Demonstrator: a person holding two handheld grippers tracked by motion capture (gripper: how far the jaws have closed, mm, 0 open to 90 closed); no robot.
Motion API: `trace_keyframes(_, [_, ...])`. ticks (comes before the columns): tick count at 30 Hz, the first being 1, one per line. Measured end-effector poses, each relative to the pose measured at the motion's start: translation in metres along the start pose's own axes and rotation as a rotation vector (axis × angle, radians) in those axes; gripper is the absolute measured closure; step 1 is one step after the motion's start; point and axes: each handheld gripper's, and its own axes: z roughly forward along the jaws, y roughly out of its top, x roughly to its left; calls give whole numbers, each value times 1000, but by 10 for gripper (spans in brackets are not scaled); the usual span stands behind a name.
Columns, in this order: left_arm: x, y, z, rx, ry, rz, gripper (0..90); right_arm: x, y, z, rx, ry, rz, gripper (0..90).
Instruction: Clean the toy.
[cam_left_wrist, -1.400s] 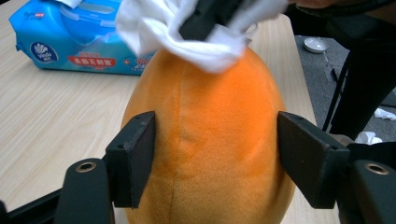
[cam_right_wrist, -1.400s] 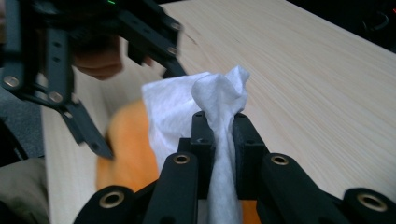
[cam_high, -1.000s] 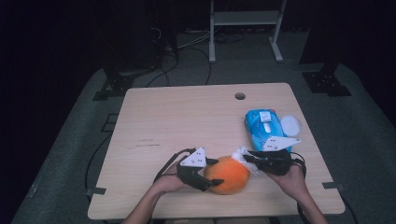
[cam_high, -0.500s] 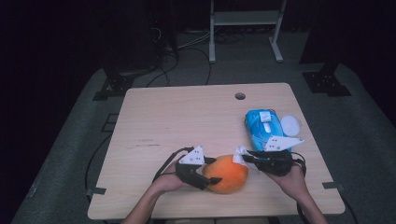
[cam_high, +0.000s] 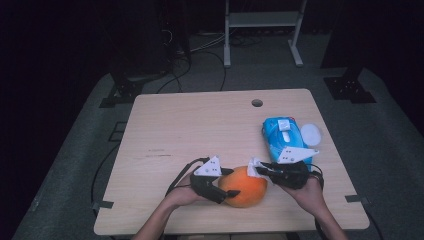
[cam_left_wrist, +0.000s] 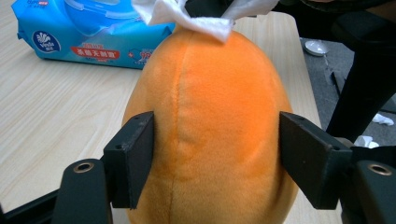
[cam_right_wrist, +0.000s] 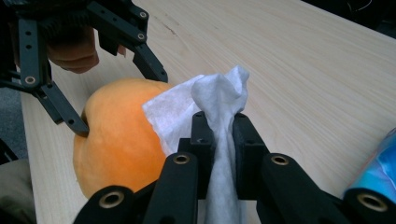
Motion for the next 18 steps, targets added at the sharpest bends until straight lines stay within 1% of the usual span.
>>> trace_keyframes(1, [0, 0, 1, -3, 1, -5, 283, 3, 2, 2, -3, 6, -11, 804])
trace_keyframes(4, [-1, -1, 3, -13, 9, -9, 278, 14, 10, 9, -16, 51, -45, 804])
trace_keyframes(6, [-1, -1, 1, -7, 17, -6, 278, 20, 15, 11, -7, 51, -72, 804])
trace_keyframes(7, [-1, -1, 1, -10, 18, -8, 279, 20, 15, 11, -4, 45, -79, 804])
trace_keyframes(9, [0, -1, 0, -8, 24, -8, 281, 15, 13, 10, 2, 37, -64, 803])
trace_keyframes(11, [0, 0, 0, -13, 34, -14, 281, 7, 9, 7, 15, -5, -53, 803])
trace_keyframes(12, [0, 1, 1, -12, 36, -13, 281, 3, 6, 6, 23, -20, -38, 803])
trace_keyframes(14, [-2, 3, 3, -14, 40, -7, 280, -1, 4, 4, 13, -18, -11, 803])
trace_keyframes(15, [-2, 3, 3, -14, 40, -7, 276, 1, 5, 4, 10, -20, -13, 803])
trace_keyframes(16, [-4, 5, 4, -11, 41, 6, 273, 4, 6, 4, 2, -9, -18, 803])
trace_keyframes(18, [-6, 6, 4, -7, 34, 13, 264, 11, 10, 7, -11, 21, -39, 803])
